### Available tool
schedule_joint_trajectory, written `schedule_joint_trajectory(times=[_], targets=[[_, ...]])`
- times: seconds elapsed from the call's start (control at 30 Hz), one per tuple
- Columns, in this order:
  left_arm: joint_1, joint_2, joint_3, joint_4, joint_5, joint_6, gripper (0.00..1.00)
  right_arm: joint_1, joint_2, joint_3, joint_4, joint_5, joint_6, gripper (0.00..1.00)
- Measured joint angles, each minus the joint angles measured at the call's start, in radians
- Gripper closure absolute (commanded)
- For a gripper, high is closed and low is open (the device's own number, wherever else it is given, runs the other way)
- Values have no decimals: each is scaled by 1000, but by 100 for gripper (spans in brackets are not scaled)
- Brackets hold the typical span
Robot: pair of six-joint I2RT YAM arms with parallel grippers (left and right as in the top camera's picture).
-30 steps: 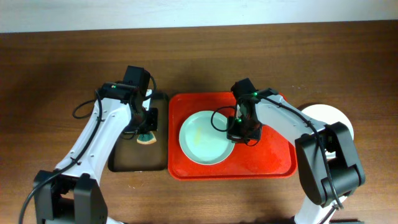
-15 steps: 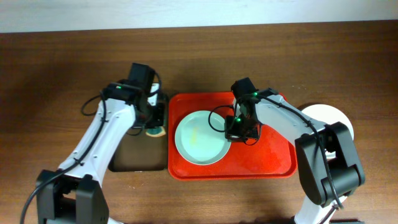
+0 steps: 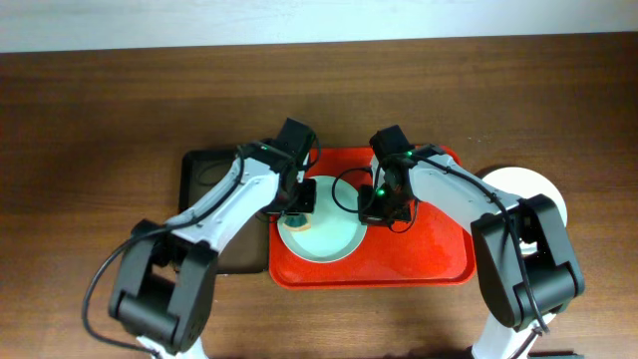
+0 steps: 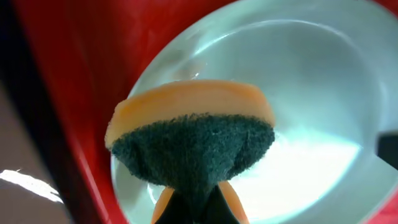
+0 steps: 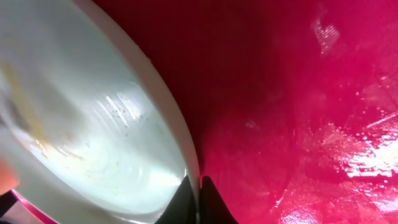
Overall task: Clean dirty plates on tray and stack at the side
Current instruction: 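Scrub the pale green plate with the sponge while the right gripper holds it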
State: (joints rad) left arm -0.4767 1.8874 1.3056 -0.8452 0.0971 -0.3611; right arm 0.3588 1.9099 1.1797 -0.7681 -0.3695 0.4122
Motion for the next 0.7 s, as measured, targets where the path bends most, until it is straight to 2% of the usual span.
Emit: schedule_joint_trajectory(times=[0.2, 0.43, 0.53, 0.7], targets=[[0, 58, 0, 29, 0, 0, 100, 9, 1, 0, 20, 5, -1, 96], [1, 97, 11, 35, 15, 8, 100, 63, 0, 0, 25, 100, 3, 96], [20, 106, 15, 39, 130, 71, 100, 63, 0, 0, 25, 103, 3, 96], [98, 119, 48, 1, 302, 109, 100, 70, 0, 1, 34, 103, 3, 96]])
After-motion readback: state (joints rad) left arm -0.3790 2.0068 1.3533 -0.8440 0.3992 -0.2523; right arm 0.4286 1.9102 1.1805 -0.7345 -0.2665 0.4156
